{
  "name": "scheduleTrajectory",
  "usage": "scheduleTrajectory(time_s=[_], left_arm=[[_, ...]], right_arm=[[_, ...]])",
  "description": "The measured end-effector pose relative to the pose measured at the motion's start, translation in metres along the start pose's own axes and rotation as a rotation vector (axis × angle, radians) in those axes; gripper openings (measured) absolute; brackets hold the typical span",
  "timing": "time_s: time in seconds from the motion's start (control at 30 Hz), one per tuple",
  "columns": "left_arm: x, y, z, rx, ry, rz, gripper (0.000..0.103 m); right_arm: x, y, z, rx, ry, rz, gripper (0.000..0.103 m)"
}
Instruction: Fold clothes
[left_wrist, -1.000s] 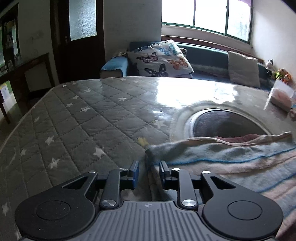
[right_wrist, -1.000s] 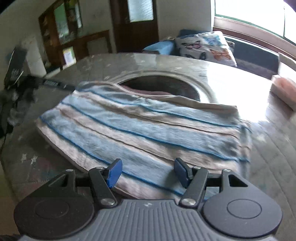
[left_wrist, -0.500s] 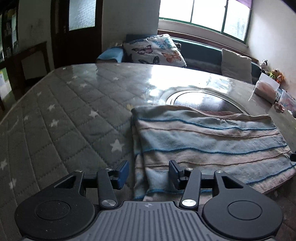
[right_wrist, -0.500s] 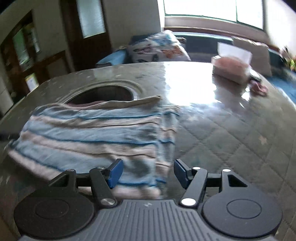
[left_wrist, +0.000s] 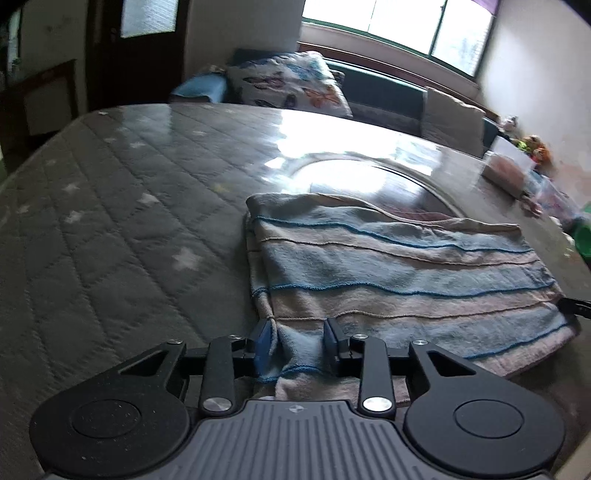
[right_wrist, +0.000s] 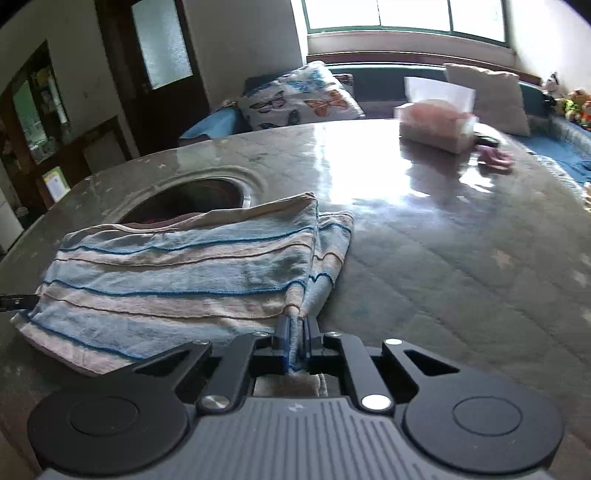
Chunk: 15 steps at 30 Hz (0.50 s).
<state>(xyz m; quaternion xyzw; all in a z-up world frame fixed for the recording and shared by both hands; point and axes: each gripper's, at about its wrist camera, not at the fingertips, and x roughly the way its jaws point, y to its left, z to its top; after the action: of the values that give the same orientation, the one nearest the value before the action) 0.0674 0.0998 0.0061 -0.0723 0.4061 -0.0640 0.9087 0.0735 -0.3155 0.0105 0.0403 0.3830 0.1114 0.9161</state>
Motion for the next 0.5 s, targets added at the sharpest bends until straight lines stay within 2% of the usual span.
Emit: scheduleTrajectory(time_s=[0.23,0.37,0.43,0.5], left_arm=[[0.005,-0.054,-0.012,0.074,0.022,-0.103,0.034],[0.005,-0.071,-0.015,0.097,0.022,-0.131,0.037],[0.004,-0.074,-0.015,0.101,0.016,-0.133,0.038],[0.0,-0.072,-0.012,0.092,0.0,-0.12,0.041]], right_arm=[[-0.03,-0.046,-0.018,0.051,-0.008,-0.123,0.007],[-0.043,-0.067,-0.026,0.073,-0.005,-0.186,0.007],[-0.047,-0.071,-0.026,0.067,-0.006,-0.212,0.01],[-0.05,-0.066,-0.022,0.039,-0.023,-0.23,0.017]])
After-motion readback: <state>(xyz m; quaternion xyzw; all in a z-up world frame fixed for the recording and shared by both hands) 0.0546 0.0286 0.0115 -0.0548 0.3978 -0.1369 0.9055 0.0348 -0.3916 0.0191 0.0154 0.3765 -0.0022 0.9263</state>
